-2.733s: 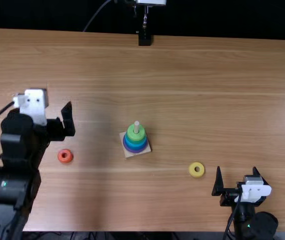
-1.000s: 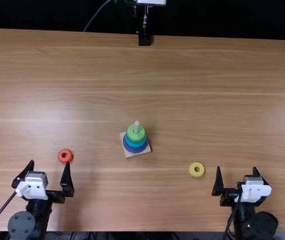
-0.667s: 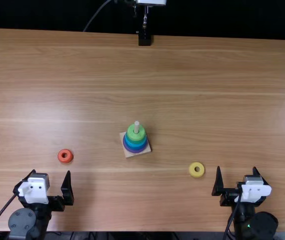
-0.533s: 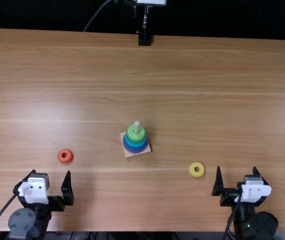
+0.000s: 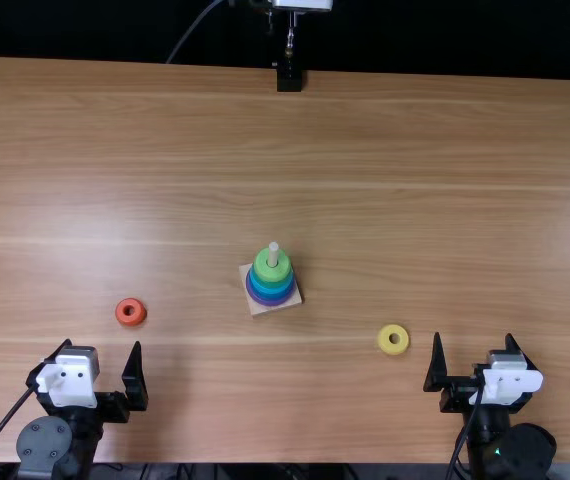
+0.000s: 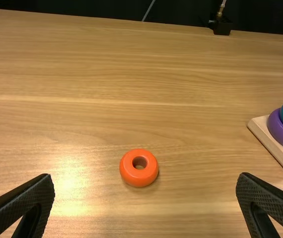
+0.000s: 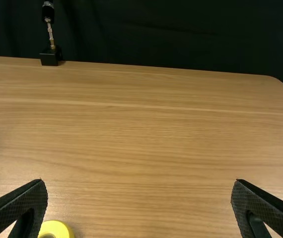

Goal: Build the Hanoi tower: stack the rings onto the peg from bottom to top in this color order: purple, dark blue, light blue, dark green, light green, yellow, orange.

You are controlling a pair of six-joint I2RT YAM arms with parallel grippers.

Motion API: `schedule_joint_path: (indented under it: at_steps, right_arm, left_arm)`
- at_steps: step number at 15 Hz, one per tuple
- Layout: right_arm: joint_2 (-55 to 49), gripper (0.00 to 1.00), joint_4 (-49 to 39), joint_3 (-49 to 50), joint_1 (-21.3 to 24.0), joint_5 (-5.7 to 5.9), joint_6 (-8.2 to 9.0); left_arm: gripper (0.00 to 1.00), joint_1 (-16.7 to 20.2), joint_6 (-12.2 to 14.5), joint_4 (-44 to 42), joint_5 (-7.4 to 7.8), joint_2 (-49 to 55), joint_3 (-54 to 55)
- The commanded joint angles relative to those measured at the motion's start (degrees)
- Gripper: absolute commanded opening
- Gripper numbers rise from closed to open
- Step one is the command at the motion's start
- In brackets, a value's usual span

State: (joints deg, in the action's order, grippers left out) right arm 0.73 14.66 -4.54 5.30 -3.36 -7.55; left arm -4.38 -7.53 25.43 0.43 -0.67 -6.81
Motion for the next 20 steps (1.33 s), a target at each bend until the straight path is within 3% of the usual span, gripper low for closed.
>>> schedule_joint_path:
  at_steps: [1, 8, 10, 14, 17, 18, 20]
  right_arm:
    - [-0.7, 1.00, 4.3, 3.7, 0.4, -0.34, -0.04]
    - [-0.7, 1.00, 3.8, 3.7, 0.1, -0.13, 0.38]
    - [-0.7, 1.00, -7.1, 2.8, 0.4, 1.56, 0.49]
    - [-0.2, 1.00, -11.2, -10.9, -0.3, 1.46, 0.70]
    - [14.6, 1.00, -10.2, -24.6, -2.6, 1.56, 0.70]
    - [18.7, 1.00, -8.4, -28.8, -2.6, 1.56, 1.65]
    - [24.2, 1.00, 2.6, -36.9, -3.4, 1.35, 6.50]
  left_arm:
    - [1.00, 0.7, 0.5, 4.4, 0.42, 0.7, 6.8]
    - [1.00, 0.7, 0.5, 4.4, 0.42, 0.7, 6.8]
    - [1.00, 0.8, 0.5, 4.4, 0.42, 0.7, 6.8]
    - [1.00, 0.8, 0.5, 4.4, 0.42, 0.7, 6.8]
    - [1.00, 0.8, 0.5, 4.4, 0.42, 0.7, 6.8]
    - [1.00, 0.7, 0.5, 4.4, 0.42, 0.7, 6.8]
    - [1.00, 0.8, 0.5, 4.4, 0.42, 0.7, 6.8]
